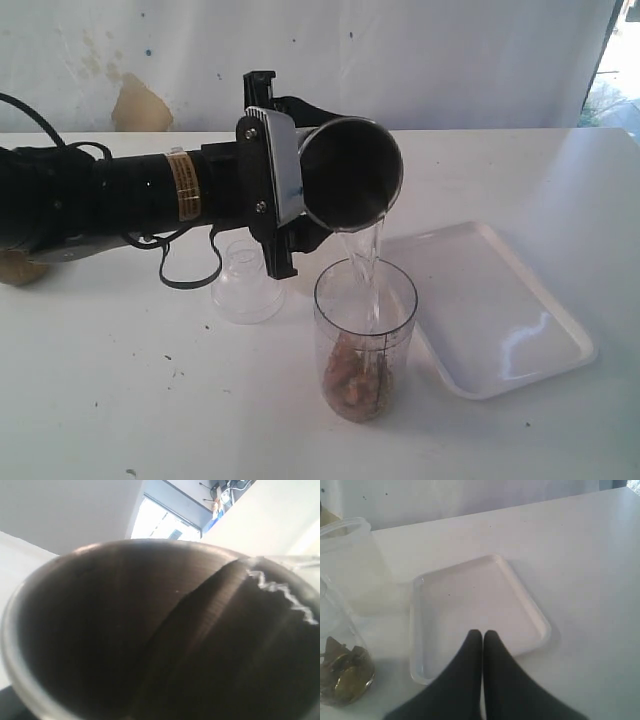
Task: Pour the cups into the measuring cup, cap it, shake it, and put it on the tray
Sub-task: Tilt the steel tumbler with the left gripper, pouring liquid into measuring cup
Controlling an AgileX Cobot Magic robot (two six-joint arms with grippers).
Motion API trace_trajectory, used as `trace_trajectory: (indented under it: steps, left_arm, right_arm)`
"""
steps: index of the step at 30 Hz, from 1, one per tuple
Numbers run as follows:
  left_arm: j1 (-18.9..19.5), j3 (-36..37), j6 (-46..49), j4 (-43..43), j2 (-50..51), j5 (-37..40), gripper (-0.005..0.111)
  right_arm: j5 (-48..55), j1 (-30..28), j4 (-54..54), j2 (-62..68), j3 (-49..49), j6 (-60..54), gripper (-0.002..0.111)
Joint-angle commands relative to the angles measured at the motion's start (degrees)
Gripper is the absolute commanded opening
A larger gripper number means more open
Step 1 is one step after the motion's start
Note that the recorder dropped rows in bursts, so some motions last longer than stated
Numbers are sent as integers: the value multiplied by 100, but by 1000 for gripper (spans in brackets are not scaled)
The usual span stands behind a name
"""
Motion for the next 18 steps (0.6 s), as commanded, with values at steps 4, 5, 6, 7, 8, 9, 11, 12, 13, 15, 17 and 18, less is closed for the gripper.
trace_trajectory:
  steps: [4,5,6,7,8,9,11,12,13,15,17,18]
  left_arm:
    - [-16,-82,603,-445,-76,-302,0]
    - [-16,-82,668,-445,-76,-302,0]
    - [-16,-82,748,-445,-76,-302,0]
    - [-16,-82,808,-445,-76,-302,0]
    - [-16,-82,844,-445,-76,-302,0]
    - [-16,-82,906,-445,-76,-302,0]
    - [-16,-82,975,-445,-76,-302,0]
    - [-16,-82,985,-445,-76,-302,0]
    - [-16,-82,1094,-445,-76,-302,0]
    - [-16,-82,1299,-445,-76,-302,0]
    - [-16,-82,1425,-445,-76,-302,0]
    - [-16,-82,1460,-445,-76,-302,0]
  right_arm:
    - [-13,-48,-34,-27,25,1,0]
    - [-13,-48,-34,-27,25,1,0]
    - [-13,-48,-34,-27,25,1,0]
    - [-13,-48,-34,-27,25,1,0]
    - [-13,-48,-34,-27,25,1,0]
    - [-13,-48,-34,-27,25,1,0]
    - [-13,-48,-34,-27,25,1,0]
    - [-13,-48,-34,-27,25,1,0]
    - [-13,-48,-34,-27,25,1,0]
    - [-13,-48,-34,-27,25,1,0]
    - [-13,-48,-34,-27,25,1,0]
    - [-13,-48,-34,-27,25,1,0]
